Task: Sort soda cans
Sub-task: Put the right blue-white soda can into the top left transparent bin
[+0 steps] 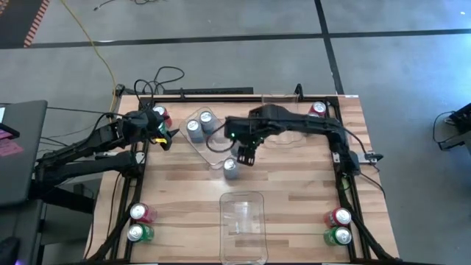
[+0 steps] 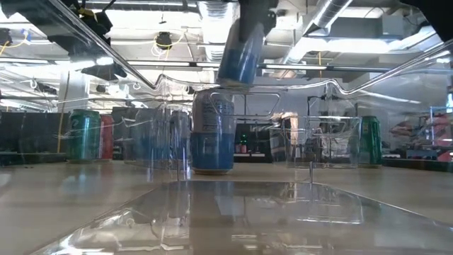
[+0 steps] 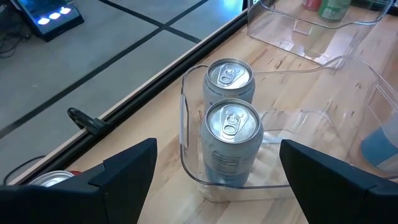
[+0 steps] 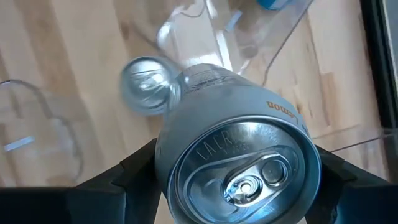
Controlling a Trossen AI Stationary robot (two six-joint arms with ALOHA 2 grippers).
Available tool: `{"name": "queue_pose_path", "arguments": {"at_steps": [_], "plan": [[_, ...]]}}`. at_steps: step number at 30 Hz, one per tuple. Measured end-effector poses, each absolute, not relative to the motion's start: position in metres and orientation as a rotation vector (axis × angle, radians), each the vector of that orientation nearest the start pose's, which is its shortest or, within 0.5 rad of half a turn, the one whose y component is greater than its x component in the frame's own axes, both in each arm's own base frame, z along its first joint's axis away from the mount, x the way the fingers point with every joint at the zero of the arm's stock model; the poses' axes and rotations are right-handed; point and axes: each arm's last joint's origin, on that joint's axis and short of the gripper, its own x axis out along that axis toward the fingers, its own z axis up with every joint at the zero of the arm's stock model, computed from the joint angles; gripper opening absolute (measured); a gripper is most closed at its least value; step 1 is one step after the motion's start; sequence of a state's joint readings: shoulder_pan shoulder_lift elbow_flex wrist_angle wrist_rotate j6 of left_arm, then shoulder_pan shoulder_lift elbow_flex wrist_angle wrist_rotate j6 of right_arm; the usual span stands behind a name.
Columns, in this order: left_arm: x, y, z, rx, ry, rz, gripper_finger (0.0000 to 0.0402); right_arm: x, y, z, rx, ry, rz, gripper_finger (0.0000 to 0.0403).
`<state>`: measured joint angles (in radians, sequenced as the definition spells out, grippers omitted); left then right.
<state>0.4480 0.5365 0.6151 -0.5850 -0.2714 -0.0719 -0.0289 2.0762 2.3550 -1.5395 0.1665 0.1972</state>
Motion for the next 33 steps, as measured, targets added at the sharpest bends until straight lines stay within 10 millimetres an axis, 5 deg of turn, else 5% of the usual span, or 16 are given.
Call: {"name": "queue_pose_path", "arguments": {"at_steps": [15,33], "plan": [[0.102,0.057,0.271,-0.11,0.488,0.722,0.0333,0.422,-0.084,0.375,0.058,0.937,-0.269,0.0292],[0.101,0.057,0.271,-0.108,0.491,0.722,0.0333,0.475,-0.109,0.265,0.045,1.167,-0.223,0.0292]]}}
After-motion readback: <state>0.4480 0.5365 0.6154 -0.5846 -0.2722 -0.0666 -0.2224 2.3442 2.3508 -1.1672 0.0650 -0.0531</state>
